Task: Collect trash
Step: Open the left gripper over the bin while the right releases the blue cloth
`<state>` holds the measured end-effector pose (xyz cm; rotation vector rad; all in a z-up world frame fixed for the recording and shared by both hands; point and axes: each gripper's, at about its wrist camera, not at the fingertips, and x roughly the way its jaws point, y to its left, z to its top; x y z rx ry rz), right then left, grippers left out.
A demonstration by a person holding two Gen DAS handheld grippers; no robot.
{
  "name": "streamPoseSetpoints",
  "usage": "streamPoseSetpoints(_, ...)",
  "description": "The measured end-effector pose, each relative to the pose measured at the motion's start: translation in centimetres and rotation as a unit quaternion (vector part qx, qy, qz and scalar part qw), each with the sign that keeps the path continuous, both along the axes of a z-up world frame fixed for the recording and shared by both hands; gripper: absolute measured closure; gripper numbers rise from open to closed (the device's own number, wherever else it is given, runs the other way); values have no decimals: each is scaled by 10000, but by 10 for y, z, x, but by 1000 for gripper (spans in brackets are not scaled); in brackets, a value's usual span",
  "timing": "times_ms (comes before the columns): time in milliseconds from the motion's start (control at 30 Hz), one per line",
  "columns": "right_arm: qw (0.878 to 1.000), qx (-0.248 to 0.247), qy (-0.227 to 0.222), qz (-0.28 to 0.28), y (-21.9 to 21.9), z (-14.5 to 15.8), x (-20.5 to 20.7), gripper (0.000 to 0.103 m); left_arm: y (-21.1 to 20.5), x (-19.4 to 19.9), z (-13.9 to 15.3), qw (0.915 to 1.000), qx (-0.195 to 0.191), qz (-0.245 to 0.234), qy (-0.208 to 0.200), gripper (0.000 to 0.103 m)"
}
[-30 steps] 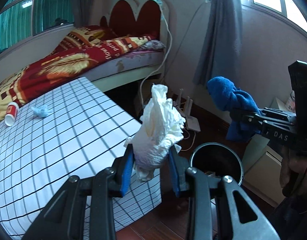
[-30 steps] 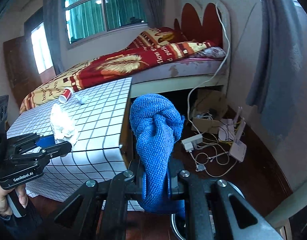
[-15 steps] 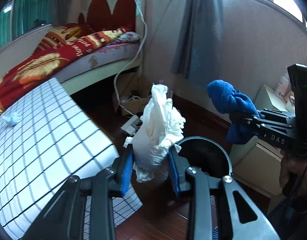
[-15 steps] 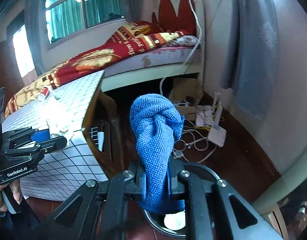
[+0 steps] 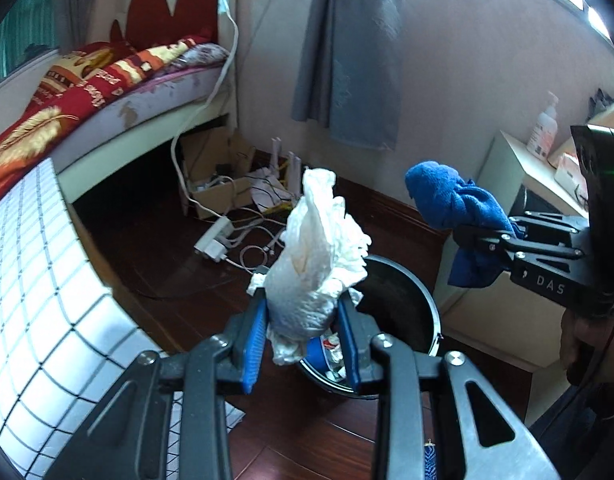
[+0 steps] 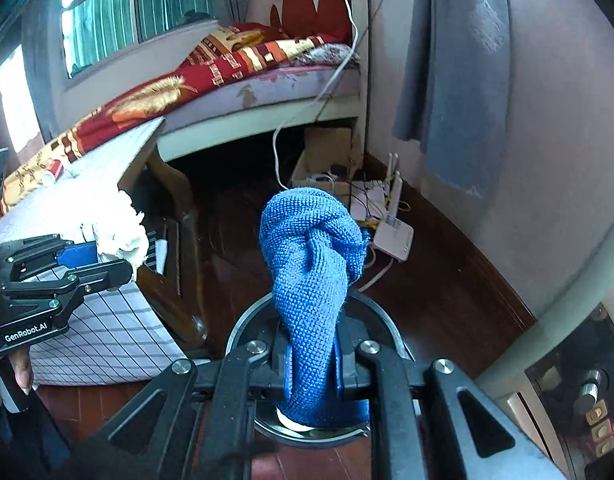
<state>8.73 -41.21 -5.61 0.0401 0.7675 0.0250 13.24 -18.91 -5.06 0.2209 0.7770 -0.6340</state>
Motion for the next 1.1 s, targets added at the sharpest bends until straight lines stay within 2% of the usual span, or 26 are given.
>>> streamPoseSetpoints(333, 9988, -155, 469, 15, -17, -33, -5, 88, -31, 5, -39, 9981, 133, -361, 489, 68)
streamPoseSetpoints(567, 9955, -218, 897, 205, -18, -67, 2, 88, -48, 10, -64, 9948, 249, -538, 829, 68)
streamPoseSetpoints(967, 9891, -185, 1350, 559, -9, -112, 23, 88, -61, 25, -95, 9900, 227, -594, 1262, 68)
streamPoseSetpoints(1000, 9888, -169, 1362, 591, -8, -114, 24, 88, -63, 26, -99, 9889, 182, -623, 1335, 65)
streamPoseSetpoints(1067, 9868, -215, 1463, 658, -6, -123, 29, 85, -63, 31, -108, 9861, 88, -699, 1505, 46)
streamPoseSetpoints(1100, 9855, -362, 1519, 658, -5, -131, 32, 79, -64, 32, -113, 9864, 241, -623, 1499, 25)
